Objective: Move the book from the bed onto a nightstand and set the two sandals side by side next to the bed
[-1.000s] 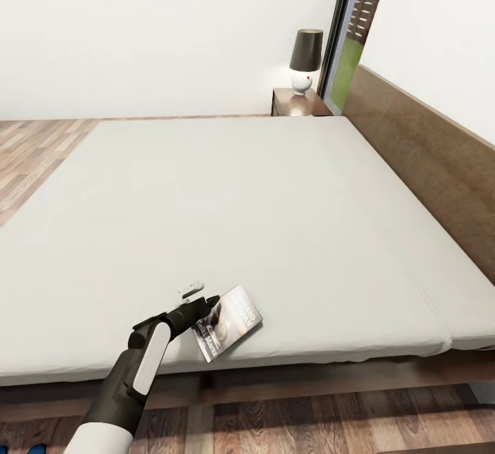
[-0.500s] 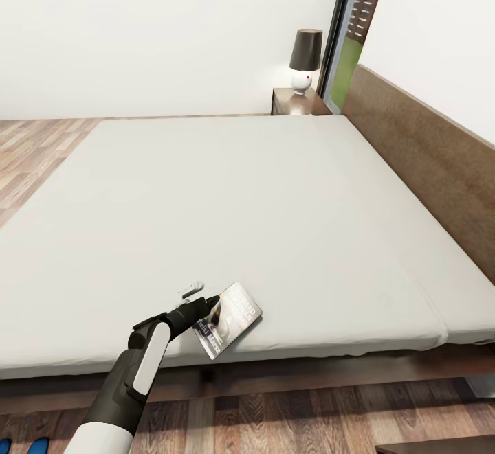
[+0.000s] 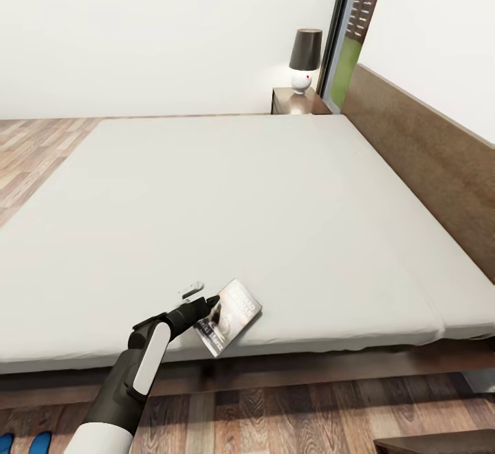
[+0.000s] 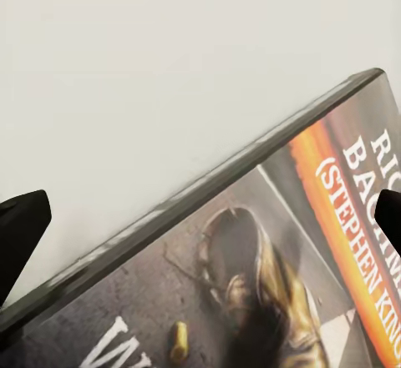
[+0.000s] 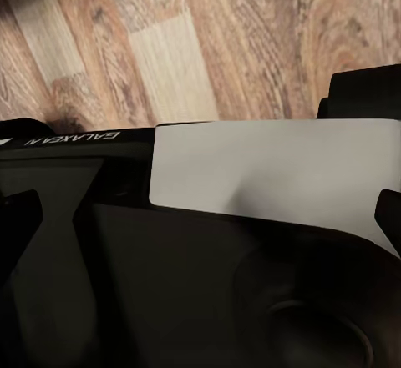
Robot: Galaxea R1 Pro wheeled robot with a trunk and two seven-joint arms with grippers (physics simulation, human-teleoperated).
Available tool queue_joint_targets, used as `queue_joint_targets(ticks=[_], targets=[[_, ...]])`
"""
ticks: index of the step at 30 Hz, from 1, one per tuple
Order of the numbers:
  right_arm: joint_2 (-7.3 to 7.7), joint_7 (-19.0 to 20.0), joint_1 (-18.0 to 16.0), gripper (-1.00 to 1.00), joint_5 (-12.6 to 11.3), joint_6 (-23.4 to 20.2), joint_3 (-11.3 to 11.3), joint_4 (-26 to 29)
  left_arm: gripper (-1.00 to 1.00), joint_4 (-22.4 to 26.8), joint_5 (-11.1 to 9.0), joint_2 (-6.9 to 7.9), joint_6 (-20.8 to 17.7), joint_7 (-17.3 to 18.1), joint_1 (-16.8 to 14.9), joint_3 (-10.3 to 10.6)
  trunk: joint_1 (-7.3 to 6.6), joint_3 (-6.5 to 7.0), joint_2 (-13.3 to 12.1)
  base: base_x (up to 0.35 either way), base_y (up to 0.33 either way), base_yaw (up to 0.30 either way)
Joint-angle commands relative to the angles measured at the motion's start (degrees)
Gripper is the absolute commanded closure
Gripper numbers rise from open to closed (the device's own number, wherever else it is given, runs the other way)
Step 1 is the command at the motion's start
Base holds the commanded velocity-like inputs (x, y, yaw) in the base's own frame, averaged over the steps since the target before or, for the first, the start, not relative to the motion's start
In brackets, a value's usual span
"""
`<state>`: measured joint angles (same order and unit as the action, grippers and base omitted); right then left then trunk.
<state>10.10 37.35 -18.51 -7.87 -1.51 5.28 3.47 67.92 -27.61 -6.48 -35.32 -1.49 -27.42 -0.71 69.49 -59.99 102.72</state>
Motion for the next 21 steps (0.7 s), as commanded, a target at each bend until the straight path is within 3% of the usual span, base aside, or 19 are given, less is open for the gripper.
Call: queue_joint_targets(ticks=[1,12,21], targets=[[0.01,0.3,0.0,-1.00,0.0,-0.2,0.4,0.0,-1.00,0.0,-0.2,-0.02,-0.4,-0.4,0.0,-0.1,0.00,-0.04,0.0,-0.008,0.000,0.000],[0.01,0.3,0.0,-1.00,0.0,-0.2,0.4,0.0,-1.00,0.0,-0.2,-0.02,-0.4,-0.4,0.0,-0.1,0.00,-0.04,0.0,-0.002,0.000,0.000],[0.01,0.3,0.0,-1.00,0.0,-0.2,0.4,0.0,-1.00,0.0,-0.2,-0.02,-0.4,-0.4,0.0,-0.1,0.00,-0.04,0.0,-0.133,0.000,0.000]])
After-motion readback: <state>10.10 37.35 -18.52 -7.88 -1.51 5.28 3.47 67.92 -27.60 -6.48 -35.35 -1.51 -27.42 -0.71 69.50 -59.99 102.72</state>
